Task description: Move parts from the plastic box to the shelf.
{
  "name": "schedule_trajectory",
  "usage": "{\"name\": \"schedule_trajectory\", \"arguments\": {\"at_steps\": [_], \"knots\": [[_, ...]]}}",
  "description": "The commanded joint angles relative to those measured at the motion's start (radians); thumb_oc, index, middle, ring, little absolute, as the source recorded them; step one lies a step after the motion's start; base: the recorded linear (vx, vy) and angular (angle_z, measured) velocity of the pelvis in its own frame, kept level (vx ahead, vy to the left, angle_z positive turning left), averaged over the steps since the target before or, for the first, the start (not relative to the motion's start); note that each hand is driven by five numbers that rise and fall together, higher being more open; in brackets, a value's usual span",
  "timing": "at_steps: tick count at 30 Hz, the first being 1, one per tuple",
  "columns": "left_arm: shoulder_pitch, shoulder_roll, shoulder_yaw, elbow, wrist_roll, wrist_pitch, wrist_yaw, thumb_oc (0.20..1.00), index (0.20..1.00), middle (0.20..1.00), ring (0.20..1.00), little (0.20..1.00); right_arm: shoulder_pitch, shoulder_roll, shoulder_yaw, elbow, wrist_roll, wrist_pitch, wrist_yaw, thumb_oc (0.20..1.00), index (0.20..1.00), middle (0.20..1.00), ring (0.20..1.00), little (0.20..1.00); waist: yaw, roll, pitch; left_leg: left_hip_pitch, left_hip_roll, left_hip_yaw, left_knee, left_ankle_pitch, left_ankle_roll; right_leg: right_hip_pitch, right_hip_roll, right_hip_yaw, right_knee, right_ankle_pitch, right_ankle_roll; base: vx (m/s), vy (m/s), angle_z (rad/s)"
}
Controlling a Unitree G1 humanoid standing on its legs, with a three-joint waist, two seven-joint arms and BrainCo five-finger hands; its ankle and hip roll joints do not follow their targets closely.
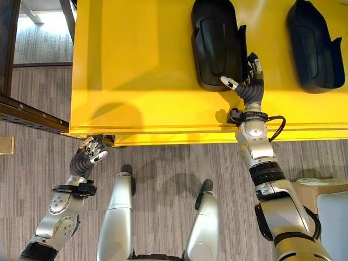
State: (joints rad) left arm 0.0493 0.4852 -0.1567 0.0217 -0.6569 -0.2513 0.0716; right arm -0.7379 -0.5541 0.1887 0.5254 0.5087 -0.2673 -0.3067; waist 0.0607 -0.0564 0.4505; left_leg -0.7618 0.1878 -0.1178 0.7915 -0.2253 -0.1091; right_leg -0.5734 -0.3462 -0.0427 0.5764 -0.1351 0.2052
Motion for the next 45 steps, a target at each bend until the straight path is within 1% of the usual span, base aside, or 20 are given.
{"name": "schedule_trajectory", "arguments": {"at_steps": [1,5,11,15,17,21,23,25,26,27,28,29,30,31,35,37,38,40,44,45], "knots": [[0.0,0.024,-0.015,-0.055,-0.009,-0.053,-0.009,1.0,1.0,1.0,1.0,1.0,0.003,-0.011,-0.089,-0.042,0.013,-0.065,-0.019,1.0,1.0,1.0,1.0,1.0,0.006,0.016,-0.028,0.002,-0.023,0.034,-0.074,0.068,0.031,-0.045,0.046,0.024,0.182,-0.067,-0.098,0.0,0.0,0.0],[0.003,0.023,-0.013,-0.056,-0.008,-0.054,-0.01,1.0,1.0,1.0,1.0,1.0,0.005,-0.019,-0.106,-0.045,0.0,-0.068,-0.037,1.0,1.0,1.0,1.0,1.0,0.004,0.018,-0.028,0.002,-0.024,0.036,-0.073,0.067,0.032,-0.048,0.046,0.026,0.185,-0.069,-0.098,0.0,0.0,0.0],[0.005,0.021,-0.007,-0.055,-0.002,-0.059,-0.001,1.0,1.0,1.0,1.0,1.0,0.022,-0.049,-0.168,-0.091,-0.083,-0.077,-0.116,1.0,1.0,1.0,1.0,1.0,-0.001,0.02,-0.032,0.007,-0.024,0.035,-0.072,0.064,0.031,-0.047,0.047,0.028,0.189,-0.072,-0.098,0.0,0.0,0.0],[0.006,0.021,-0.001,-0.052,0.003,-0.063,0.001,1.0,1.0,1.0,1.0,1.0,0.045,-0.072,-0.197,-0.164,-0.141,-0.079,-0.145,1.0,1.0,1.0,1.0,1.0,-0.006,0.021,-0.036,0.007,-0.023,0.033,-0.07,0.063,0.031,-0.047,0.049,0.028,0.192,-0.073,-0.097,0.0,0.0,0.0],[0.009,0.021,0.004,-0.055,0.007,-0.063,0.002,1.0,1.0,1.0,1.0,1.0,0.068,-0.089,-0.225,-0.239,-0.182,-0.089,-0.163,1.0,1.0,1.0,1.0,1.0,-0.013,0.02,-0.038,0.009,-0.021,0.033,-0.07,0.061,0.03,-0.047,0.052,0.03,0.192,-0.075,-0.098,0.0,0.0,0.0],[0.008,0.019,0.007,-0.055,0.009,-0.064,0.003,1.0,1.0,1.0,1.0,1.0,0.104,-0.089,-0.248,-0.324,-0.222,-0.098,-0.171,1.0,1.0,1.0,1.0,1.0,-0.019,0.019,-0.039,0.011,-0.02,0.032,-0.069,0.061,0.03,-0.049,0.055,0.031,0.196,-0.078,-0.099,0.0,0.0,0.0],[0.008,0.016,0.012,-0.057,0.014,-0.064,0.004,1.0,1.0,1.0,1.0,1.0,0.147,-0.085,-0.266,-0.401,-0.286,-0.096,-0.178,1.0,1.0,1.0,1.0,1.0,-0.024,0.02,-0.042,0.014,-0.019,0.032,-0.07,0.062,0.03,-0.047,0.057,0.031,0.196,-0.078,-0.098,0.0,0.0,0.0],[0.01,0.011,0.015,-0.057,0.02,-0.064,0.006,1.0,1.0,1.0,1.0,1.0,0.195,-0.063,-0.282,-0.468,-0.301,-0.11,-0.163,1.0,1.0,1.0,1.0,1.0,-0.029,0.02,-0.045,0.018,-0.017,0.03,-0.071,0.062,0.03,-0.043,0.058,0.03,0.194,-0.078,-0.098,-0.04,-0.004,0.0],[0.01,0.008,0.015,-0.054,0.022,-0.065,0.008,1.0,1.0,1.0,1.0,1.0,0.228,-0.04,-0.284,-0.504,-0.313,-0.116,-0.157,1.0,1.0,1.0,1.0,1.0,-0.032,0.022,-0.044,0.013,-0.018,0.032,-0.084,0.095,0.035,-0.05,0.06,0.03,0.183,-0.051,-0.102,0.0,0.0,0.0],[0.013,0.007,0.017,-0.054,0.025,-0.067,0.007,1.0,1.0,1.0,1.0,1.0,0.254,-0.035,-0.286,-0.534,-0.329,-0.117,-0.148,1.0,1.0,1.0,1.0,1.0,-0.034,0.02,-0.05,0.028,-0.015,0.032,-0.08,0.065,0.03,-0.036,0.061,0.032,0.187,-0.076,-0.098,0.0,0.0,0.0],[0.014,0.005,0.021,-0.055,0.026,-0.066,0.005,1.0,1.0,1.0,1.0,1.0,0.278,-0.026,-0.287,-0.559,-0.334,-0.121,-0.134,1.0,1.0,1.0,1.0,1.0,-0.036,0.019,-0.054,0.034,-0.014,0.03,-0.088,0.07,0.03,-0.031,0.064,0.032,0.181,-0.073,-0.098,0.0,0.0,0.0],[0.014,0.006,0.021,-0.055,0.026,-0.066,0.005,1.0,1.0,1.0,1.0,1.0,0.278,-0.026,-0.288,-0.56,-0.334,-0.121,-0.134,1.0,1.0,1.0,1.0,1.0,-0.035,0.021,-0.049,0.024,-0.016,0.031,-0.094,0.098,0.036,-0.041,0.064,0.031,0.175,-0.049,-0.102,-0.07,-0.029,-0.04],[0.021,-0.005,0.026,-0.055,0.028,-0.069,0.006,1.0,1.0,1.0,1.0,1.0,0.368,0.039,-0.268,-0.628,-0.321,-0.142,-0.09,1.0,1.0,1.0,1.0,1.0,-0.043,0.019,-0.057,0.058,-0.004,0.03,-0.124,0.109,0.034,-0.013,0.075,0.031,0.148,-0.042,-0.1,-0.04,-0.056,-0.1],[0.023,-0.016,0.026,-0.047,0.029,-0.07,0.005,1.0,1.0,1.0,1.0,1.0,0.435,0.079,-0.245,-0.671,-0.311,-0.15,-0.048,1.0,1.0,1.0,1.0,1.0,-0.052,0.017,-0.068,0.099,0.01,0.03,-0.165,0.124,0.029,0.021,0.084,0.027,0.114,-0.032,-0.097,0.04,-0.072,-0.18],[0.028,-0.021,0.028,-0.041,0.032,-0.07,-0.002,1.0,1.0,1.0,1.0,1.0,0.492,0.096,-0.222,-0.694,-0.281,-0.155,0.004,1.0,1.0,1.0,1.0,1.0,-0.062,0.015,-0.076,0.147,0.025,0.033,-0.218,0.148,0.021,0.069,0.097,0.022,0.066,-0.02,-0.095,0.04,-0.067,-0.17],[0.032,-0.026,0.028,-0.022,0.036,-0.07,-0.019,1.0,1.0,1.0,1.0,1.0,0.57,0.095,-0.182,-0.725,-0.25,-0.153,0.086,1.0,1.0,1.0,1.0,1.0,-0.078,0.015,-0.095,0.234,0.051,0.039,-0.32,0.189,0.012,0.137,0.121,0.02,-0.012,-0.006,-0.089,0.09,-0.117,-0.12],[0.036,-0.026,0.028,-0.021,0.039,-0.071,-0.029,1.0,1.0,1.0,1.0,1.0,0.596,0.095,-0.173,-0.727,-0.232,-0.152,0.108,1.0,1.0,1.0,1.0,1.0,-0.084,0.017,-0.101,0.266,0.06,0.044,-0.359,0.208,0.008,0.167,0.127,0.016,-0.05,0.001,-0.088,0.1,-0.111,-0.12],[0.043,-0.026,0.024,-0.022,0.043,-0.068,-0.045,1.0,1.0,1.0,1.0,1.0,0.626,0.083,-0.154,-0.731,-0.233,-0.145,0.135,1.0,1.0,1.0,1.0,1.0,-0.095,0.023,-0.117,0.327,0.08,0.055,-0.437,0.244,-0.001,0.207,0.141,0.014,-0.097,0.009,-0.086,0.09,-0.092,-0.15],[0.054,-0.043,0.012,-0.016,0.029,-0.069,-0.074,1.0,1.0,1.0,1.0,1.0,0.682,0.072,-0.13,-0.727,-0.199,-0.145,0.193,1.0,1.0,1.0,1.0,1.0,-0.113,0.033,-0.154,0.456,0.151,0.088,-0.605,0.332,-0.026,0.265,0.185,0.012,-0.159,0.01,-0.094,0.08,-0.115,-0.13],[0.054,-0.043,0.012,-0.016,0.029,-0.069,-0.074,1.0,1.0,1.0,1.0,1.0,0.682,0.072,-0.13,-0.727,-0.199,-0.145,0.193,1.0,1.0,1.0,1.0,1.0,-0.111,0.035,-0.155,0.456,0.153,0.089,-0.611,0.337,-0.026,0.264,0.188,0.012,-0.164,0.015,-0.095,0.05,-0.124,-0.21]]}}
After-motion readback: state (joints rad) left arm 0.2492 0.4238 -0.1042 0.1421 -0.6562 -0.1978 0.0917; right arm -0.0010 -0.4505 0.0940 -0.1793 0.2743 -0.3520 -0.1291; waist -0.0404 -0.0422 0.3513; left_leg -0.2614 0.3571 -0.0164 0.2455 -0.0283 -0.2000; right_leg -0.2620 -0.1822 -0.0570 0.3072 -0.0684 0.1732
